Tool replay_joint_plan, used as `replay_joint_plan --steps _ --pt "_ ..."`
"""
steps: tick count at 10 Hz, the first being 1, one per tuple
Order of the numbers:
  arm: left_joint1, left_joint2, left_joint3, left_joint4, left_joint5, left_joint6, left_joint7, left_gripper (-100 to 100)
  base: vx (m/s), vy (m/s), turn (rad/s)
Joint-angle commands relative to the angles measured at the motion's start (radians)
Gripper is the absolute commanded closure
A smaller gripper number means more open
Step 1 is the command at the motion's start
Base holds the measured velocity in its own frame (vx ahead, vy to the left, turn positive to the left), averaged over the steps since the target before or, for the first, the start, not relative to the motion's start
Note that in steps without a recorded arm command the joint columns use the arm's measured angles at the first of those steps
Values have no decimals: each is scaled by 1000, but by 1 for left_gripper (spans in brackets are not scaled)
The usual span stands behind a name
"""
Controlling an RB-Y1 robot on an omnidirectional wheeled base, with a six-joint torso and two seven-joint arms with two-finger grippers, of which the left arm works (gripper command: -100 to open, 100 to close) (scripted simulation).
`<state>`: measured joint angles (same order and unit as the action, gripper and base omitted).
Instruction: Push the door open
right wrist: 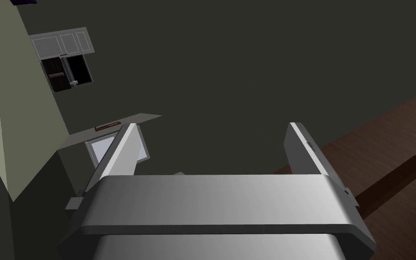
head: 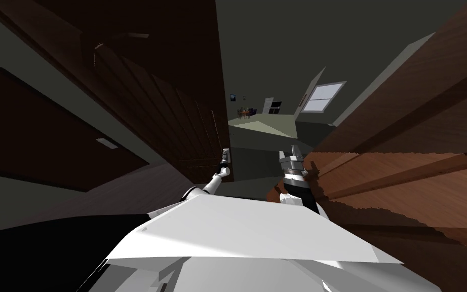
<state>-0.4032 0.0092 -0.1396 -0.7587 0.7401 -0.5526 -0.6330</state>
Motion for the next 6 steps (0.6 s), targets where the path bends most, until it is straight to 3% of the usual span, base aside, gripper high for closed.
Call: replay_joint_plan --steps 1,3,6 --pt "3 13 20 -16 36 -19 -37 100 71 -12 -60" --pt "-5 12 27 -6 77 -40 -71 100 95 -6 -52" --pt "-5 12 27 -6 77 -40 -71 100 41 -6 1"
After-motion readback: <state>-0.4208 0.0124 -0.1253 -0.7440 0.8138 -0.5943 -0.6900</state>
